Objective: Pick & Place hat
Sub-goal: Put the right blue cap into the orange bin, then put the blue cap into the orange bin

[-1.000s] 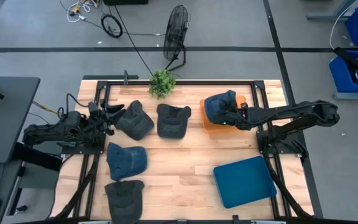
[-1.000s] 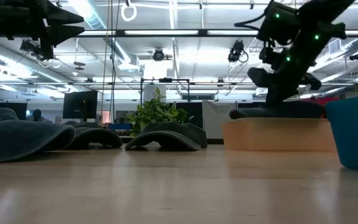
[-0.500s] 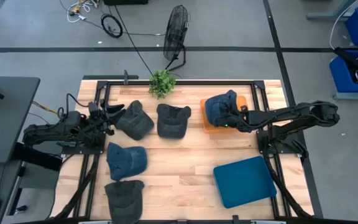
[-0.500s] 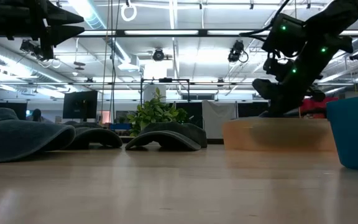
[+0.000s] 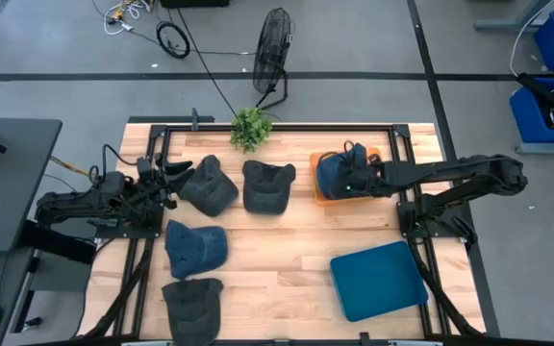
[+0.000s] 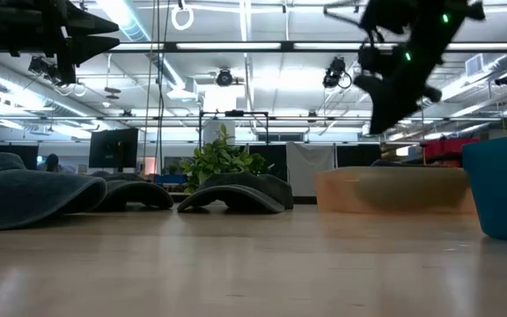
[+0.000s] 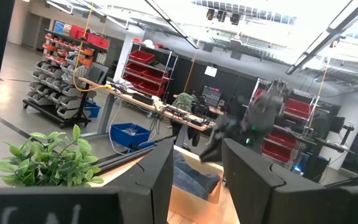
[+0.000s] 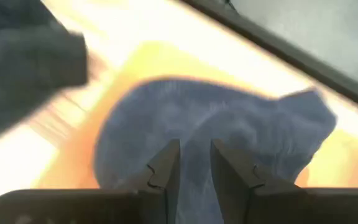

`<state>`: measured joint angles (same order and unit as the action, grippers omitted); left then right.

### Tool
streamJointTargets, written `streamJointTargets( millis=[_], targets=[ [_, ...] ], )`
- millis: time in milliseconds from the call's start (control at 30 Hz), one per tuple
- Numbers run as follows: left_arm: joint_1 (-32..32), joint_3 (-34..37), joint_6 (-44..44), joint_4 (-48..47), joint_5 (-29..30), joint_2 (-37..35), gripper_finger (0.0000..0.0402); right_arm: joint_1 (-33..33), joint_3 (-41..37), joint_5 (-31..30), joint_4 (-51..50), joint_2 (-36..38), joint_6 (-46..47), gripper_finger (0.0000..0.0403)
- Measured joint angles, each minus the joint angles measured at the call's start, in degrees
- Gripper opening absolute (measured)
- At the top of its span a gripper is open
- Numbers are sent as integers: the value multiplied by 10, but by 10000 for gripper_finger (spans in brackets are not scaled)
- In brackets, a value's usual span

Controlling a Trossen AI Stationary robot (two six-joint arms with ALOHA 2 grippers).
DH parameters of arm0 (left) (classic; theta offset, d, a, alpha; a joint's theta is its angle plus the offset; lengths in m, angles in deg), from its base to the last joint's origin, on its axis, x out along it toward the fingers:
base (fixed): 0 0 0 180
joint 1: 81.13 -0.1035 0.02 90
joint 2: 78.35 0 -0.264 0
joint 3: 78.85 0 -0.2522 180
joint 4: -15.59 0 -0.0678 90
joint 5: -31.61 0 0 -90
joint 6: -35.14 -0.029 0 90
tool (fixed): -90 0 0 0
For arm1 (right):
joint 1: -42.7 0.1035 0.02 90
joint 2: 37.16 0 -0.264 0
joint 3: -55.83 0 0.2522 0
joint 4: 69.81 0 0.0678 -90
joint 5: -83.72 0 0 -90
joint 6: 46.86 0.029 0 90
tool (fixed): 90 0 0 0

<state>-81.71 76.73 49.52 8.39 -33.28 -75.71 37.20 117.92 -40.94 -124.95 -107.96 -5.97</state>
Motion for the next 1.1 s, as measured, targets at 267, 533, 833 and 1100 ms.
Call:
streamJointTargets(
  millis=[267, 533, 833, 1100],
  targets=[
    [0, 0, 0, 0, 0, 0, 140, 20, 79, 91, 177, -11, -197, 95],
    [1, 0, 51, 0, -86, 1, 140, 65, 80, 220, 370, -74, -303, 131],
    [2, -115, 63, -75, -175, 115, 121, 71, 79, 219, 419, -174, -305, 189],
    [2, -304, 118, -363, -149, 310, 110, 71, 79, 221, 438, -207, -315, 188]
  ],
)
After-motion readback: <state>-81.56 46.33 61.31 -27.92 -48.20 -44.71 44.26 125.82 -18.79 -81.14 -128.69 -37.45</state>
